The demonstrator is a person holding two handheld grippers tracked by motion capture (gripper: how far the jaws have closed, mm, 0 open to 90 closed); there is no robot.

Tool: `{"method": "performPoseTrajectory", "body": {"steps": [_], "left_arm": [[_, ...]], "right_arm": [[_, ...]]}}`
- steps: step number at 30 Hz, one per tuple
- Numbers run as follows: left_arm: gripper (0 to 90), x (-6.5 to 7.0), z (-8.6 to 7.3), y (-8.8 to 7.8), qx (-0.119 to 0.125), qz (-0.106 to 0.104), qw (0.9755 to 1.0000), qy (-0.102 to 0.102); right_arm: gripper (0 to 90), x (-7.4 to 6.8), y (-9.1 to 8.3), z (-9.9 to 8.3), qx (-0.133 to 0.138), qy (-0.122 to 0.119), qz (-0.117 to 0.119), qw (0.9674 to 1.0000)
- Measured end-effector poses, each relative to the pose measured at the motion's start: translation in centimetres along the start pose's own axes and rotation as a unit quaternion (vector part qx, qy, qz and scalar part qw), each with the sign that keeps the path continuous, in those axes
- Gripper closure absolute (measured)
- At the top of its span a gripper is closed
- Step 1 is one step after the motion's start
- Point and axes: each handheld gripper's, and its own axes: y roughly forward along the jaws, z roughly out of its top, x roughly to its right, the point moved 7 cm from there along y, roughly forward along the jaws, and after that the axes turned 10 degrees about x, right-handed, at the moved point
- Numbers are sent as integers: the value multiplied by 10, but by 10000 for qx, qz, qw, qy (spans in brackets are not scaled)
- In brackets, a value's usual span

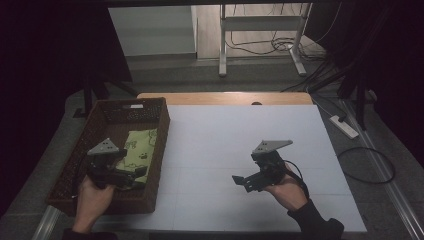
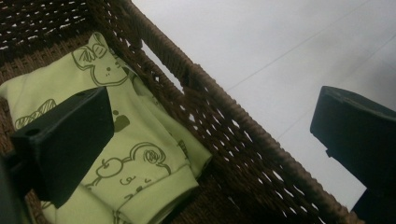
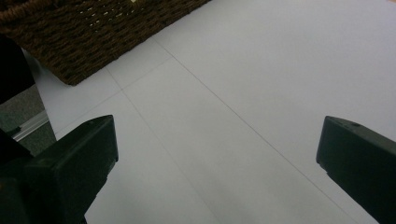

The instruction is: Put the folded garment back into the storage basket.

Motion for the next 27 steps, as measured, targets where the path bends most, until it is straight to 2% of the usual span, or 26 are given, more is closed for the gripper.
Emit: {"method": "performPoseTrajectory", "body": {"steps": [8,17,27], "left_arm": [[0,4,-3,-7,-53,74,10000,24],[0,6,-11,-14,-121,279,9995,85],[0,5,-22,-16,-87,319,9995,16]], "right_arm": [[0,0,-8,-7,-23,44,-19,10000],[0,3,-20,-13,28,80,-93,9999],[0,7,-32,-25,18,206,-140,9997]]}}
